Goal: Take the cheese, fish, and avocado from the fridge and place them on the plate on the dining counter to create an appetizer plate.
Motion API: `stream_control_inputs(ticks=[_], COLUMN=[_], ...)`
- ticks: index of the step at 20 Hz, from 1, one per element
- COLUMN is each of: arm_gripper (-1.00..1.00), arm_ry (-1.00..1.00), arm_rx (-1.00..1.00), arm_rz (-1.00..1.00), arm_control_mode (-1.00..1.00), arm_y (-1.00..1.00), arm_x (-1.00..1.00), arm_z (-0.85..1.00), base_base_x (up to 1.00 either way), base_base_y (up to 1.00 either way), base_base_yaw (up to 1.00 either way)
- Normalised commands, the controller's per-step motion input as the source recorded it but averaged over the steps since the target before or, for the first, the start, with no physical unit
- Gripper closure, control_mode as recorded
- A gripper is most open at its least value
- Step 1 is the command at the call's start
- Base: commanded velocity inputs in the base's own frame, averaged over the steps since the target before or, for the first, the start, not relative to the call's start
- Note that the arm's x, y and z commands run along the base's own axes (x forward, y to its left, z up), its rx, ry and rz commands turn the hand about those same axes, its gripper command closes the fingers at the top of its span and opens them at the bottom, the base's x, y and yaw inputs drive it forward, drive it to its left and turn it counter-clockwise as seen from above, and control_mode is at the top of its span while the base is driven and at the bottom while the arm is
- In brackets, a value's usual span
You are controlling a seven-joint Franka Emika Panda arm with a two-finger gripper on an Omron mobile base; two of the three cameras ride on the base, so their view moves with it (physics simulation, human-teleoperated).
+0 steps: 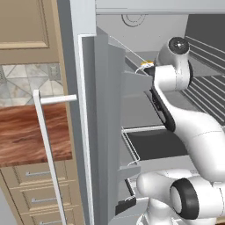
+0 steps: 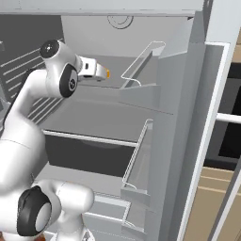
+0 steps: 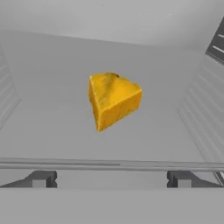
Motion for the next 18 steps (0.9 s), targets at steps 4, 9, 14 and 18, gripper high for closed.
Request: stream_control_inputs(ticks=[4,9,14,18], arm_gripper=[-1.00,-1.00,-1.00,-1.00], arm_ry=[-0.08,-0.01,0.08,0.10], arm_rx=[0.07,0.13,0.16,0.07], arm_rz=[-0.23,-0.30,-0.04,0.01], arm_control_mode=[-1.00,-1.00,-1.00,-1.00], arm_y=[0.00,0.00,0.00,0.00], arm_x=[0.21,0.23,0.56,0.45], arm_z=[-0.25,-0.18,0.03,0.11], base_base_x=[0.00,0.00,0.00,0.00], base_base_y=[0.00,0.00,0.00,0.00], base_base_yaw=[0.00,0.00,0.00,0.00])
